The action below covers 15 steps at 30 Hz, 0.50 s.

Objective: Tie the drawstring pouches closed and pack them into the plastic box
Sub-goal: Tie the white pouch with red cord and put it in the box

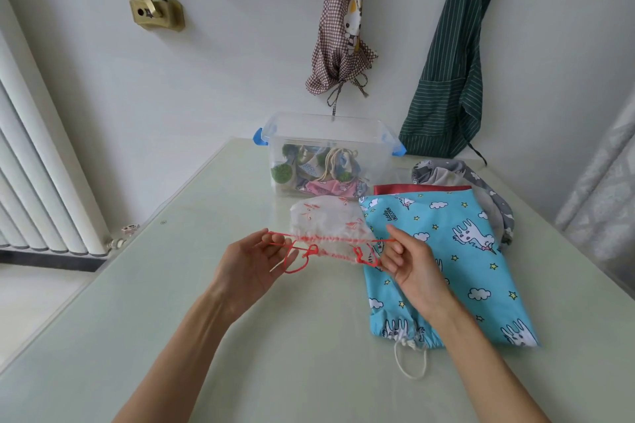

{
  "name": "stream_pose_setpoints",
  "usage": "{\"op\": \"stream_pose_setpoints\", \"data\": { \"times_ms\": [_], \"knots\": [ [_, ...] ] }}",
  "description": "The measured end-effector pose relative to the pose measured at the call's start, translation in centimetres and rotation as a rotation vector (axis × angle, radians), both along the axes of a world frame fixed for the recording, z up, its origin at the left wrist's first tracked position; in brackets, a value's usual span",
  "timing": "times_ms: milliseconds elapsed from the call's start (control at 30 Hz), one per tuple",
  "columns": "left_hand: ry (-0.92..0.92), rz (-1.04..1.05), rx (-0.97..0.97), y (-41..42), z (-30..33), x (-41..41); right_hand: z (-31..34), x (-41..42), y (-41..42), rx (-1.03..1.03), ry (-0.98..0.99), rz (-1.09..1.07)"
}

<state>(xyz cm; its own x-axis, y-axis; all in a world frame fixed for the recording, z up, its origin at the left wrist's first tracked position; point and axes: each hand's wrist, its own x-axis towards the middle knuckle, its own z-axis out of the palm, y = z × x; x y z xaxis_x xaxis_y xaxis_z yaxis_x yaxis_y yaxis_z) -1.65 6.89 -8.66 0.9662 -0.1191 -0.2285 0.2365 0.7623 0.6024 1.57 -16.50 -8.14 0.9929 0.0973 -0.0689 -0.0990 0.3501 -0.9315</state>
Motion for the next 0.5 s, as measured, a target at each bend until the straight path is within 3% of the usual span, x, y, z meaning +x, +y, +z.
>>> {"op": "stream_pose_setpoints", "data": {
  "times_ms": [100,200,333,433,500],
  "knots": [
    [0.014,0.036,0.052,-0.1,-0.3,0.2,0.0,0.0,0.3,-0.293,-0.137,-0.043],
    [0.013,0.067,0.170,-0.2,-0.3,0.3,0.1,-0.1,0.4,-0.323,-0.168,-0.047],
    [-0.152,0.086,0.750,-0.5,-1.1,0.0,-0.2,-0.4,-0.1,-0.512,-0.264,0.075],
    [-0.190,0.155,0.936,-0.9,-1.8,0.1,-0.9,-0.3,-0.7,-0.592,-0.302,0.097],
    [-0.247,0.195,1.050,-0.8,-2.1,-0.1,-1.2,-0.5,-0.8,-0.764,-0.390,0.017]
  ]
}}
